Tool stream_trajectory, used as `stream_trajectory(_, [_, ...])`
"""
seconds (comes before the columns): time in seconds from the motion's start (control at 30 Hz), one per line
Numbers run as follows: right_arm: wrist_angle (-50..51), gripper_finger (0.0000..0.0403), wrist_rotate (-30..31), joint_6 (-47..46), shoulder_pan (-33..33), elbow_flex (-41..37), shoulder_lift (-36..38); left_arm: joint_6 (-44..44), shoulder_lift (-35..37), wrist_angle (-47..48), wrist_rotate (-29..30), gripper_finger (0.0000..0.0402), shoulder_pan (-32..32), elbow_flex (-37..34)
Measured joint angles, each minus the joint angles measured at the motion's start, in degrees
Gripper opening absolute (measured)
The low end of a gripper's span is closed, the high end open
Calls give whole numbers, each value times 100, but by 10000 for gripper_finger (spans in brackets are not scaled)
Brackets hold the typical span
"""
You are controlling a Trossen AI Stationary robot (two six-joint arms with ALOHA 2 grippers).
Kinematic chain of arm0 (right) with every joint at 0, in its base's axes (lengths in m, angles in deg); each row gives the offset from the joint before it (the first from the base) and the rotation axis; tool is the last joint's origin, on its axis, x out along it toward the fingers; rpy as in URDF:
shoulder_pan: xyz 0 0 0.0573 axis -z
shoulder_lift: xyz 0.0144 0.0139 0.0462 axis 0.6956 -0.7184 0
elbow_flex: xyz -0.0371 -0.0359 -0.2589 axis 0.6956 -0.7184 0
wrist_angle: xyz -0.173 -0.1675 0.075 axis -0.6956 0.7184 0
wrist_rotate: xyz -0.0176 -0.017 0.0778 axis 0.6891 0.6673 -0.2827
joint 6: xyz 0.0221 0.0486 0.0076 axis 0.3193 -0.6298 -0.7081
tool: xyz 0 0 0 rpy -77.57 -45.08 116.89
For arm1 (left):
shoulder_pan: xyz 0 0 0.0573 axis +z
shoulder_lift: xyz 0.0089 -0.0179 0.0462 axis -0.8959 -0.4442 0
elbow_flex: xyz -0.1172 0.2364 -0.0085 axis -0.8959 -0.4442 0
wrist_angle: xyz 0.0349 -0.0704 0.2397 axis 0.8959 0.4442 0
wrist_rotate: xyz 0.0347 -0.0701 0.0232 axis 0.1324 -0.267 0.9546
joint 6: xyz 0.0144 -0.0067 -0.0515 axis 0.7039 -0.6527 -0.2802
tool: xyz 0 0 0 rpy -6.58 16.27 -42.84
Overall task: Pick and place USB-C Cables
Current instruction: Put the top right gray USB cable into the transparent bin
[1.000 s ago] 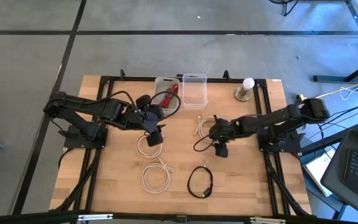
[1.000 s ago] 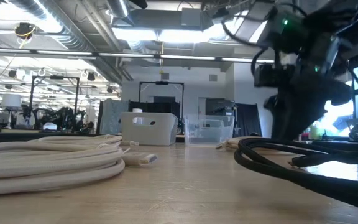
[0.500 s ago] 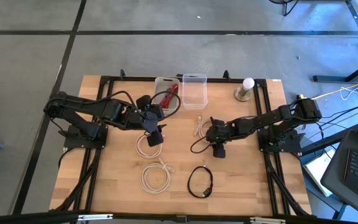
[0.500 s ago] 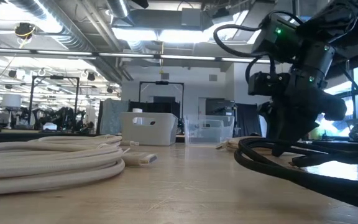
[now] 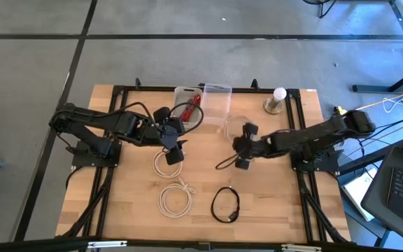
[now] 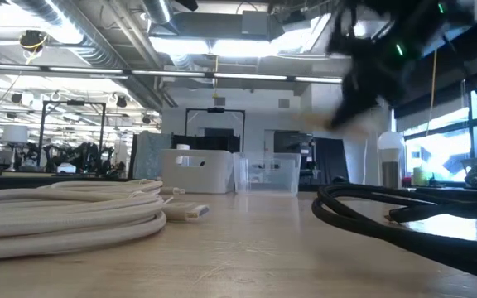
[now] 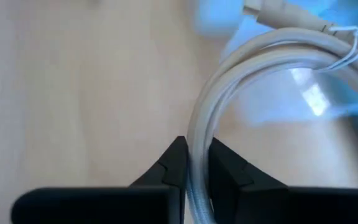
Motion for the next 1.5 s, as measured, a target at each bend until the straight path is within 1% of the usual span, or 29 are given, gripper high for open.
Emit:
stream_trajectory(0.13, [-93,39,850,639,-36,666,469,67,0,-2,28,207,0,0])
stream_trajectory(0.2, [-157,39,813,1010,105,899,606,104,0,1,28,207,0,0])
stream_trajectory(0.27, [-487,39,415,1304,382,1071,677,103,-3,-1,28,207,0,0])
stream_trajectory(0.33, [-969,39,-487,1464,772,1157,711,136,-15,-2,31,207,0,0])
stream_trajectory(0.43, [-1547,39,-2235,1470,1414,1161,640,151,-61,-7,113,207,0,0])
stream_trajectory(0.5, [-1899,39,-3312,1300,1808,1157,558,155,-108,4,133,207,0,0])
stream_trajectory(0.57, [-2361,39,-4235,1088,2148,1157,429,156,-159,0,132,207,0,0])
stream_trajectory(0.73, [-3476,39,-5873,588,2704,1157,-71,361,-249,56,167,207,0,5])
stream_trajectory(0.77, [-3751,39,-6045,469,2785,1157,-186,387,-256,63,178,207,0,4])
stream_trajectory(0.83, [-4117,39,-6087,313,2947,1141,-377,375,-245,61,221,207,0,4])
stream_trajectory(0.93, [-4891,39,-5641,93,3152,877,-595,346,-243,70,350,207,-8,4])
stream_trajectory(1.0, [-5793,39,-5438,-152,3287,493,-665,350,-240,148,506,207,-52,4])
stream_trajectory(1.1, [-7246,39,-5293,-490,3516,-227,-703,350,-240,357,729,207,-115,4])
stream_trajectory(1.17, [-7772,39,-5016,-675,3658,-678,-703,350,-240,389,856,207,-133,4])
stream_trajectory(1.23, [-8061,39,-4762,-791,3748,-1060,-710,360,-240,361,967,207,-129,4])
stream_trajectory(1.33, [-8216,39,-4454,-766,3754,-1367,-712,502,-240,192,1122,207,-88,4])
stream_trajectory(1.4, [-8232,39,-4290,-760,3744,-1442,-764,636,-240,-16,1127,207,-35,4])
stream_trajectory(1.5, [-8281,39,-4191,-806,3757,-1372,-1054,827,-240,-349,1005,207,55,4])
